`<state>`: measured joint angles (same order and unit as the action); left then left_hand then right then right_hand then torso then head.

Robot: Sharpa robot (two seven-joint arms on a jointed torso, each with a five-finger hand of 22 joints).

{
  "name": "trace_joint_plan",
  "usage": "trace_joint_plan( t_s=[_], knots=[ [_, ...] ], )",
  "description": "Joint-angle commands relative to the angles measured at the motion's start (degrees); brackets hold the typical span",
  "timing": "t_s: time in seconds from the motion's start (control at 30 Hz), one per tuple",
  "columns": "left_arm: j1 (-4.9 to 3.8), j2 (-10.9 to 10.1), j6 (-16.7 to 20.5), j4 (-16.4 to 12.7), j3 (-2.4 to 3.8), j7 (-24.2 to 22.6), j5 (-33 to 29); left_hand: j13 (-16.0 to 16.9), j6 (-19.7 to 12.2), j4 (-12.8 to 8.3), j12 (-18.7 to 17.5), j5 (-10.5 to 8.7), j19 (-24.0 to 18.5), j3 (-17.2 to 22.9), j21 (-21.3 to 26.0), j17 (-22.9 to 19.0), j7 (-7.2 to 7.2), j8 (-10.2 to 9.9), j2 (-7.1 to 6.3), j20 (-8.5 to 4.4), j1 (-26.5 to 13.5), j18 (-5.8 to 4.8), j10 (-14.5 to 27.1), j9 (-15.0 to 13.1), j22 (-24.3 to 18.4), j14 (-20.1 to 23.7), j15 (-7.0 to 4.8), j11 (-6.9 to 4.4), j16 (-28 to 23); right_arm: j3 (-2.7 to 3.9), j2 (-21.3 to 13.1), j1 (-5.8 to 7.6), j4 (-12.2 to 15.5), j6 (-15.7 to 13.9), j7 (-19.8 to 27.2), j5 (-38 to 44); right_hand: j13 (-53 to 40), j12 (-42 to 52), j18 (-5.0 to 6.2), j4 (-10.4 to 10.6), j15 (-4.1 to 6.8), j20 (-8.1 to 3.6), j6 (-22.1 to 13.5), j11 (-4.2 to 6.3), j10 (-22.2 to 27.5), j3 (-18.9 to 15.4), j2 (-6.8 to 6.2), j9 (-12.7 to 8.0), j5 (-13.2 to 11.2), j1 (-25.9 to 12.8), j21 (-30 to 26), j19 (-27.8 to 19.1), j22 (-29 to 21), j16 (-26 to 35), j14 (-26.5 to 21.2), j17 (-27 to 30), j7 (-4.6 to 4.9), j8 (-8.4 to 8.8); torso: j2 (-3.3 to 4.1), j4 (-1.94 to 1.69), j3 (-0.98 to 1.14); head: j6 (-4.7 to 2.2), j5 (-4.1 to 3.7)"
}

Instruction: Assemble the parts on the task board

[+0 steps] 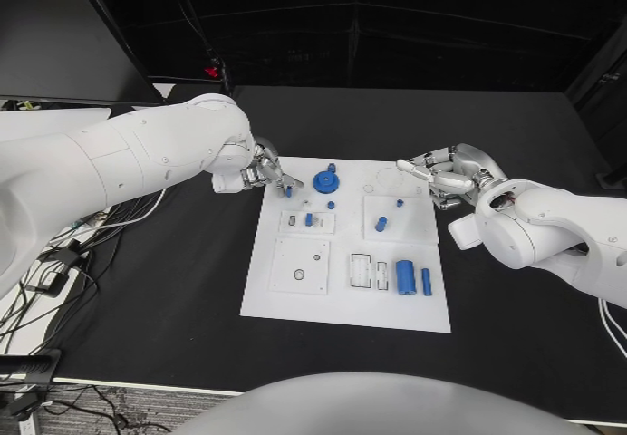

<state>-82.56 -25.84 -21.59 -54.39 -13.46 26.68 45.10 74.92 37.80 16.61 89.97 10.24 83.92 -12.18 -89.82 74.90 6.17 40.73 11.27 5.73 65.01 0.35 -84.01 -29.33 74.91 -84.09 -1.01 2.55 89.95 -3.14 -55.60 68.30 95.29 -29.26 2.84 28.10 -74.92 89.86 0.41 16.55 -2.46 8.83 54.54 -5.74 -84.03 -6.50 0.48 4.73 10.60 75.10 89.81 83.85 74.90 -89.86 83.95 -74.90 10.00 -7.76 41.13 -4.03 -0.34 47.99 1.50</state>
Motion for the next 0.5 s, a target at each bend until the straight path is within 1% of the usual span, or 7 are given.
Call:
trace_joint_plan(
  t_s=[0.03, 0.13, 0.2, 0.27, 0.3, 0.4, 0.5],
  knots=[
    [-0.06, 0.1, -0.5, 0.2, 0.03, -0.5, 0.3, 15.1, 0.6, 0.0, 0.0, 1.2, 6.1, 0.0, -0.2, 15.1, -0.13, -0.5, 0.35, -0.07, 1.4, -0.35, -6.0, 0.3, 15.1, -5.9, -0.09, -0.09, 0.0, 0.02, 0.0, 0.07, 0.1, 0.2, 0.3, -0.1, -15.1, 0.1, -0.41, 0.0, 0.04, -0.05, -0.4, 0.09, -6.0, -0.2, 0.5, 0.1, 0.4, -0.2, 0.2, 6.2, 15.1, -0.1, 6.1, -15.1, -0.2, -0.2, 0.01, -0.01, 0.02, 0.15, -0.07],
    [-0.05, 0.1, -0.5, 0.3, 0.03, -0.5, 0.3, 15.1, 0.7, 0.0, 0.0, 1.79, 6.1, 0.0, -0.2, 15.1, -0.14, -0.7, 0.55, -0.08, 2.0, -0.35, -6.0, 0.4, 15.1, -5.9, -0.1, -0.11, 0.0, 0.02, 0.0, 0.07, 0.1, 0.2, 0.2, -0.1, -15.1, 0.1, -0.41, 0.0, 0.04, -0.05, -0.4, 0.09, -6.0, -0.2, 0.5, 0.1, 0.4, -0.2, 0.2, 6.2, 15.1, -0.1, 6.1, -15.1, -0.2, -0.2, 0.02, 0.03, 0.01, 0.2, -0.1],
    [-0.05, 0.2, -0.5, 0.4, 0.03, -0.5, 0.3, 15.1, 0.8, 0.0, 0.0, 2.65, 6.1, 0.1, -0.2, 15.1, -0.18, -0.9, 0.77, -0.1, 2.8, -0.35, -6.0, 0.6, 15.1, -5.9, -0.13, -0.13, 0.0, 0.02, 0.0, 0.07, 0.1, 0.2, 0.2, -0.1, -15.1, 0.1, -0.41, 0.0, 0.04, -0.05, -0.4, 0.09, -6.0, -0.2, 0.5, 0.1, 0.4, -0.2, 0.2, 6.2, 15.1, -0.1, 6.1, -15.1, -0.2, -0.2, 0.02, 0.04, 0.01, 0.21, -0.11],
    [-0.04, 0.2, -0.6, 0.5, 0.03, -0.5, 0.3, 15.1, 0.8, 0.0, 0.0, 5.42, 6.1, 0.5, -0.2, 15.1, -0.27, -1.2, 1.15, -0.15, 4.3, -0.35, -6.0, 0.8, 15.1, -5.9, -0.2, -0.2, 0.0, 0.02, 0.0, 0.07, 0.1, 0.2, 0.2, -0.1, -15.1, 0.1, -0.41, 0.0, 0.04, -0.05, -0.4, 0.09, -6.0, -0.2, 0.5, 0.1, 0.4, -0.2, 0.2, 6.2, 15.1, -0.1, 6.1, -15.1, -0.2, -0.2, 0.01, 0.03, 0.0, 0.29, -0.17],
    [-0.04, 0.3, -0.6, 0.6, 0.03, -0.5, 0.3, 15.1, 0.9, 0.0, 0.0, 6.2, 6.1, 0.6, -0.2, 15.1, -0.28, -1.4, 1.23, -0.17, 4.8, -0.35, -6.0, 0.9, 15.1, -5.9, -0.21, -0.22, 0.0, 0.02, 0.0, 0.07, 0.1, 0.2, 0.2, -0.1, -15.1, 0.1, -0.41, 0.0, 0.04, -0.05, -0.4, 0.09, -6.0, -0.2, 0.5, 0.1, 0.4, -0.2, 0.2, 6.2, 15.1, -0.1, 6.1, -15.1, -0.2, -0.2, 0.01, 0.03, 0.0, 0.35, -0.16],
    [-0.02, 0.5, -0.6, 0.7, 0.03, -0.4, 0.3, 15.1, 1.0, 0.0, 0.0, 7.15, 6.1, 0.9, -0.2, 15.1, -0.34, -1.6, 1.45, -0.2, 6.0, -0.35, -6.0, 1.1, 15.1, -5.9, -0.25, -0.28, 0.0, 0.02, 0.0, 0.07, 0.0, 0.2, 0.2, -0.1, -15.1, 0.1, -0.41, 0.0, 0.04, -0.05, -0.4, 0.09, -6.0, -0.2, 0.5, 0.1, 0.4, -0.2, 0.2, 6.2, 15.1, -0.1, 6.1, -15.1, -0.2, -0.2, 0.03, -0.02, 0.02, 0.32, -0.23],
    [0.0, 0.6, -0.6, 0.8, 0.03, -0.3, 0.3, 15.1, 1.1, 0.0, 0.0, 7.88, 6.1, 1.6, -0.2, 15.1, -0.47, -1.9, 1.82, -0.25, 7.9, -0.35, -6.0, 1.2, 15.1, -5.9, -0.33, -0.39, 0.0, 0.02, 0.0, 0.07, 0.0, 0.1, 0.1, -0.1, -15.1, 0.1, -0.41, 0.0, 0.04, -0.05, -0.3, 0.09, -6.0, -0.2, 0.51, 0.1, 0.4, -0.2, 0.2, 6.2, 15.1, -0.1, 6.1, -15.1, -0.2, -0.21, 0.01, 0.0, 0.01, 0.39, -0.23]
  ],
)
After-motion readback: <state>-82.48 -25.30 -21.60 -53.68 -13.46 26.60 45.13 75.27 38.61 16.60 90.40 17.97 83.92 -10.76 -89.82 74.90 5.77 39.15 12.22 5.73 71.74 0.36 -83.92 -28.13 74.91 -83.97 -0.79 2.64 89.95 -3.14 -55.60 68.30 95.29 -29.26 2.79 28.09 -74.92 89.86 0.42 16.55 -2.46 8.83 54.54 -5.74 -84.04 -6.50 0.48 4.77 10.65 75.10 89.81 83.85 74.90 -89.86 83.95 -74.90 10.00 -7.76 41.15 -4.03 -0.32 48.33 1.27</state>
